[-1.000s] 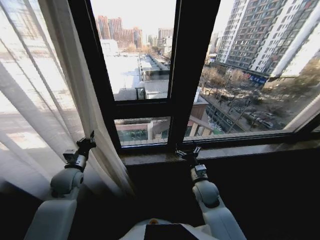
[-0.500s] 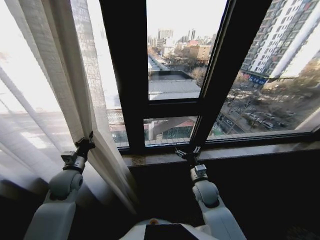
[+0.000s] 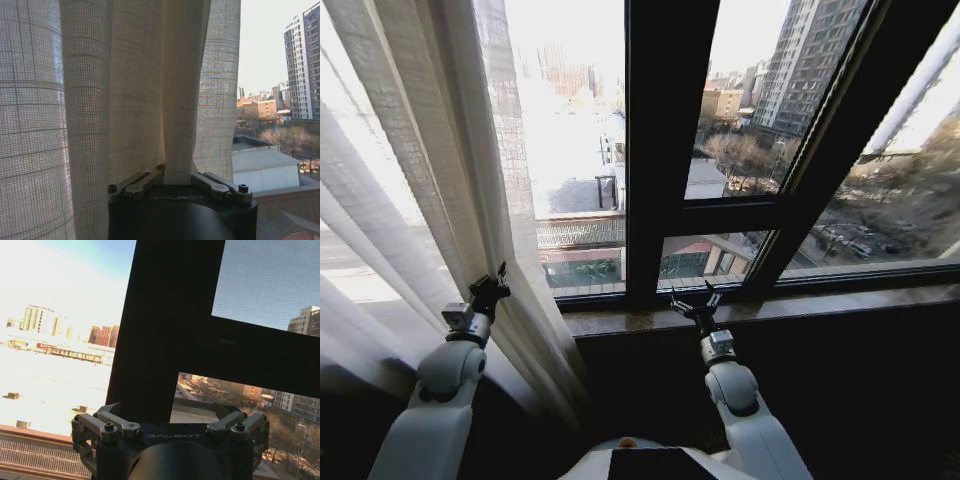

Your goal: Open the curtains by pulling them apart, changing their state from closed to fully open.

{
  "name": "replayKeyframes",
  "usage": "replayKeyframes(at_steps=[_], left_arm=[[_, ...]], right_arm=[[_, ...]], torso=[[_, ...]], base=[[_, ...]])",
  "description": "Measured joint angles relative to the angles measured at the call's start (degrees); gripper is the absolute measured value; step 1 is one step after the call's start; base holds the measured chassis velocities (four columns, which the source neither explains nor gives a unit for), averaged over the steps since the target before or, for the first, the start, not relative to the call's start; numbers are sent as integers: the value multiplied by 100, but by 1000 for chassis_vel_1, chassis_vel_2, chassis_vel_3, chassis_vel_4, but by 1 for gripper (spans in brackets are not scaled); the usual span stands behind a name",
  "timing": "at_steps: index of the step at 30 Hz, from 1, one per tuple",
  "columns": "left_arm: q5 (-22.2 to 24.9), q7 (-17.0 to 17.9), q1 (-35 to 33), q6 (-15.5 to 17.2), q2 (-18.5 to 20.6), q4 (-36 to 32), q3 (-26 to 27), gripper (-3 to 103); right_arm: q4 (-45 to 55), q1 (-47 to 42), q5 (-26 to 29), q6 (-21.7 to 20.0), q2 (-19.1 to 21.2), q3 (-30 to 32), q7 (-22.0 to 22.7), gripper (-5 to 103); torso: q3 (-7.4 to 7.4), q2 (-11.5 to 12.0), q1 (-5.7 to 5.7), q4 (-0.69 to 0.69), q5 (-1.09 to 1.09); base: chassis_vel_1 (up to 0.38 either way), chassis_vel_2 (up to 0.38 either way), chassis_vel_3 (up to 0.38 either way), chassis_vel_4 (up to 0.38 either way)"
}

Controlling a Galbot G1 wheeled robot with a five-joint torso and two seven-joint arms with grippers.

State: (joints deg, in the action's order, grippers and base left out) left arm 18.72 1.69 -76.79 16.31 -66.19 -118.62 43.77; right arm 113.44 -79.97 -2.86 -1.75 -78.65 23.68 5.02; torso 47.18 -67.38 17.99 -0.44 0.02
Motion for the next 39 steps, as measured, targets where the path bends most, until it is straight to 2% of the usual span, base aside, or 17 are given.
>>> replayKeyframes(at_steps=[16, 22, 26, 34, 39], left_arm=[[-3, -1, -88, -25, -55, -40, 94, 0], [3, 5, -150, -23, -80, -95, 173, 0], [44, 2, -216, -22, -98, -194, 309, 0], [321, -6, -328, -21, -13, -241, 800, 0], [749, -12, -512, -16, 189, -140, 1478, 0]], right_arm=[[-12, 5, 51, 61, -41, -39, -1, 100], [-14, 8, 32, 61, -52, -37, -1, 100], [-37, 7, 14, 61, -52, -36, -1, 100], [-66, 26, 10, 60, -41, -31, -5, 100], [-106, 12, 9, 63, -6, -11, -7, 100]], torso=[[0, 0, 1, 2, -2], [0, 0, 0, 2, -4], [1, 1, 0, -3, 5], [0, 0, 0, 1, -2], [0, 0, 0, 1, -1]], base=[[311, 331, -317, -330], [83, 30, -49, -71], [-23, -25, 34, 30], [-20, -9, 20, 14], [0, 0, 0, 0]])
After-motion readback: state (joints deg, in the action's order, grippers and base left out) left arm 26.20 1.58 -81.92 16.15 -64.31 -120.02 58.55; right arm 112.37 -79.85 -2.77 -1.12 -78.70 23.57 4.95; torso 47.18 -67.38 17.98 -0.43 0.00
